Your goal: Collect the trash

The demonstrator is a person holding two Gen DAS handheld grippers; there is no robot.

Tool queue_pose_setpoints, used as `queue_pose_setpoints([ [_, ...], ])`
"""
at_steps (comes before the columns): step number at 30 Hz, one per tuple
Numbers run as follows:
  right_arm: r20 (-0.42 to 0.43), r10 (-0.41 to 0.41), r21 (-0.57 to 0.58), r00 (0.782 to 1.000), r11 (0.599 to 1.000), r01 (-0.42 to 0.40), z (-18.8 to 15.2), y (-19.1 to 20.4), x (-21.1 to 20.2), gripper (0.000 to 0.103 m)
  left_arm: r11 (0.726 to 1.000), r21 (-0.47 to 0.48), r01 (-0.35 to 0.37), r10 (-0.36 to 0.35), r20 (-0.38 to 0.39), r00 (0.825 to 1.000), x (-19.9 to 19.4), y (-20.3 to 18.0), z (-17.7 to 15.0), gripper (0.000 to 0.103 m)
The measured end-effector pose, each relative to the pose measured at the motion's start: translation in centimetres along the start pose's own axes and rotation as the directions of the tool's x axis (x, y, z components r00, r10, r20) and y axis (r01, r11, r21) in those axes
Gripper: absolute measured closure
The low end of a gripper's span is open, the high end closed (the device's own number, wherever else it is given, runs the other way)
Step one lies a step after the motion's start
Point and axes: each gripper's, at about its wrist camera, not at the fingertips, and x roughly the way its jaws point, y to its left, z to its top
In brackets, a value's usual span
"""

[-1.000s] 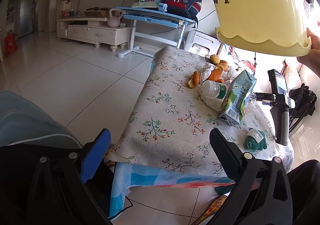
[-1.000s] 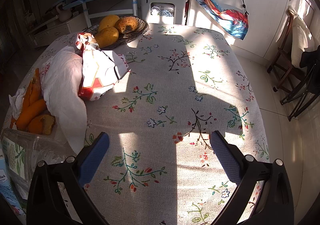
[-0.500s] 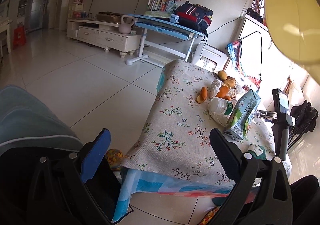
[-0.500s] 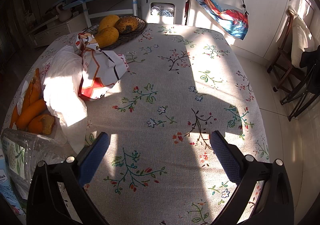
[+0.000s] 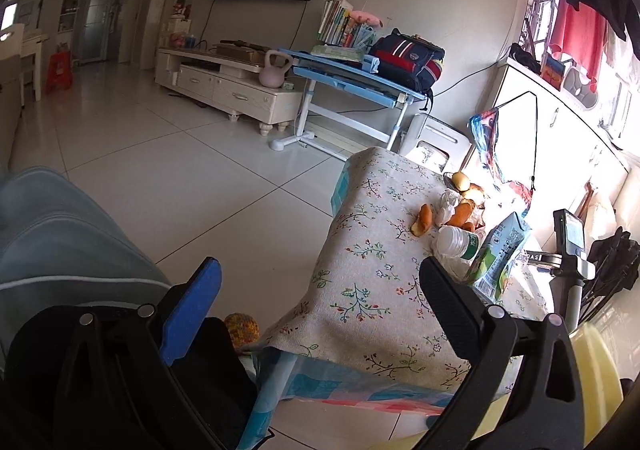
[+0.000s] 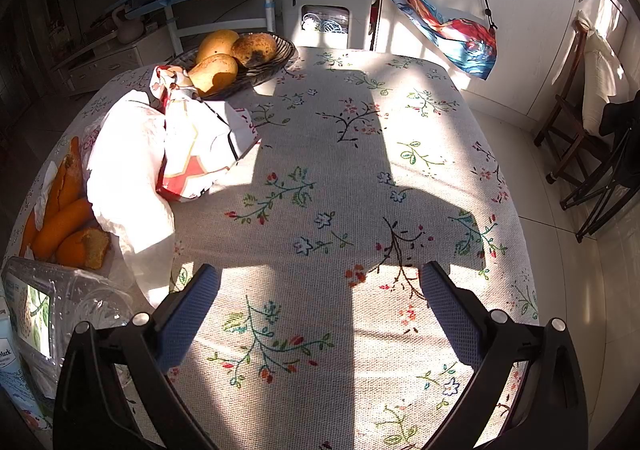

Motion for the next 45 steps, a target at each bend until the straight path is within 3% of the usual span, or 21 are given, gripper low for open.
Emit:
queue_pose_setpoints([
  [8, 0.000, 0.000, 0.000, 1.000, 1.000, 0.000, 0.0, 0.0, 0.0, 0.007, 1.000, 0.027, -0.007, 0.007, 0.025, 1.000, -0.4, -0.6, 0.3, 0.007],
  [19, 0.000, 0.000, 0.000, 1.000, 1.000, 0.000, 0.0, 0.0, 0.0, 0.007, 0.983, 0.184, 0.025, -0.014, -0.057, 0.998, 1.2, -3.9, -0.8, 0.007],
  [29, 0.000, 0.000, 0.000, 1.000, 1.000, 0.000, 0.0, -0.1, 0.0, 0.007, 0.927, 0.372, 0.037, -0.005, -0.088, 0.996, 1.5, -8.8, -1.3, 0.007],
  [35, 0.000, 0.000, 0.000, 1.000, 1.000, 0.000, 0.0, -0.1, 0.0, 0.007, 0.882, 0.463, 0.085, 0.006, -0.190, 0.982, 3.0, -10.8, 0.4, 0.007],
  [39, 0.000, 0.000, 0.001, 1.000, 1.000, 0.000, 0.0, -0.1, 0.0, 0.007, 0.891, 0.445, 0.090, 0.005, -0.208, 0.978, 4.1, -11.2, 1.4, 0.007],
  [43, 0.000, 0.000, 0.001, 1.000, 1.000, 0.000, 0.0, -0.1, 0.0, 0.007, 0.900, 0.413, 0.141, -0.043, -0.238, 0.970, 5.0, -11.4, 0.8, 0.007],
  [45, 0.000, 0.000, 0.001, 1.000, 1.000, 0.000, 0.0, -0.1, 0.0, 0.007, 0.891, 0.437, 0.119, -0.026, -0.213, 0.977, 5.1, -11.6, -0.1, 0.007],
])
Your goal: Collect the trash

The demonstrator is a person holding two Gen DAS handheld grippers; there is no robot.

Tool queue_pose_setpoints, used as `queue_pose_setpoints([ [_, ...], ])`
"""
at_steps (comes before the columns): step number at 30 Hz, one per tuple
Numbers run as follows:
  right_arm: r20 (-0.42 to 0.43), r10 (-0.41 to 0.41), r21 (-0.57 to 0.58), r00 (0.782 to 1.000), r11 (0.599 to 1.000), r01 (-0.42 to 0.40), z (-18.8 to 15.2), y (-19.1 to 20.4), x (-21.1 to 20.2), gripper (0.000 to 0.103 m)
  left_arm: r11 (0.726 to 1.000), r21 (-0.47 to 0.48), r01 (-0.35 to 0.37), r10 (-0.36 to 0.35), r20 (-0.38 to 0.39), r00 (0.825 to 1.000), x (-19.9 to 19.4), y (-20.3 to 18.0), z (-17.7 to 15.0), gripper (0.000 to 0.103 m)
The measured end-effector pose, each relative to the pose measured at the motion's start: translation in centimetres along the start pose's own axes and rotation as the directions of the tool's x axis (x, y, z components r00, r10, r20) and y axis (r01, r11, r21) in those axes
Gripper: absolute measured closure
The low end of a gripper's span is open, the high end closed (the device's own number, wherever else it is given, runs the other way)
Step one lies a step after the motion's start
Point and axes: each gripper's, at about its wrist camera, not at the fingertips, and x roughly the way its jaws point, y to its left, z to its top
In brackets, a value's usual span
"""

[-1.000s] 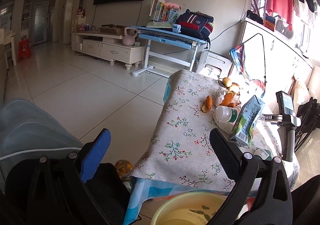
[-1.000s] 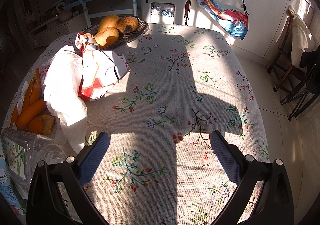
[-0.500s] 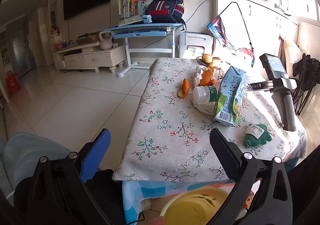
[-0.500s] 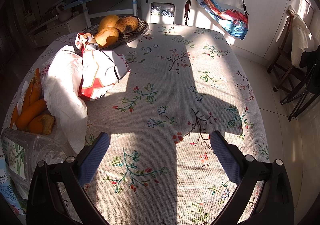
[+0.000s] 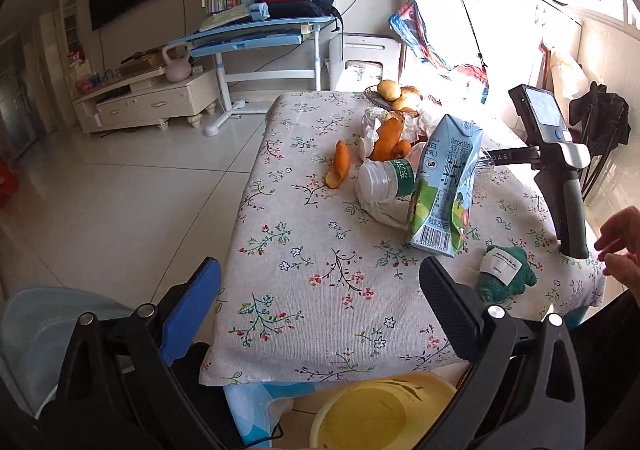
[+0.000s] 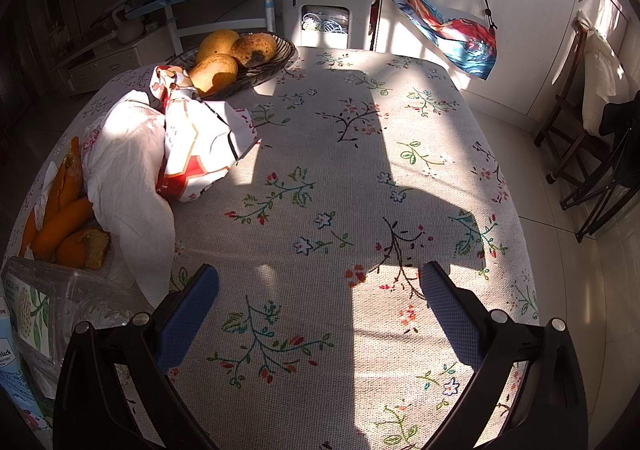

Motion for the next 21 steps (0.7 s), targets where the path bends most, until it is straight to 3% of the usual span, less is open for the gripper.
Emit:
queue_pose_setpoints([
  [2, 0.001, -0.001, 0.000, 1.000, 1.000, 0.001, 0.0, 0.0, 0.0, 0.007, 0.998, 0.042, -0.051, 0.050, 0.017, 0.999, 0.3, -0.7, -0.7, 0.007],
  [4, 0.001, -0.008, 0.010, 1.000, 1.000, 0.008, 0.0, 0.1, 0.1, 0.007, 0.997, 0.051, -0.058, 0.057, 0.019, 0.998, 0.6, -0.8, -1.0, 0.007],
  [12, 0.001, -0.017, 0.026, 1.000, 1.000, 0.017, -0.1, 0.3, 0.2, 0.007, 0.997, -0.046, 0.060, -0.063, -0.062, 0.996, 2.2, 0.5, -0.9, 0.007],
  [18, -0.029, -0.017, 0.032, 0.999, 0.999, 0.018, 0.1, 0.0, 0.1, 0.007, 0.994, -0.085, 0.064, -0.070, -0.078, 0.994, 2.4, 0.9, -0.9, 0.007],
  [21, 0.002, -0.105, 0.140, 0.995, 0.985, 0.103, -0.4, -2.3, -1.7, 0.007, 0.996, -0.074, 0.053, -0.058, -0.065, 0.996, 2.1, 0.9, -1.1, 0.007],
])
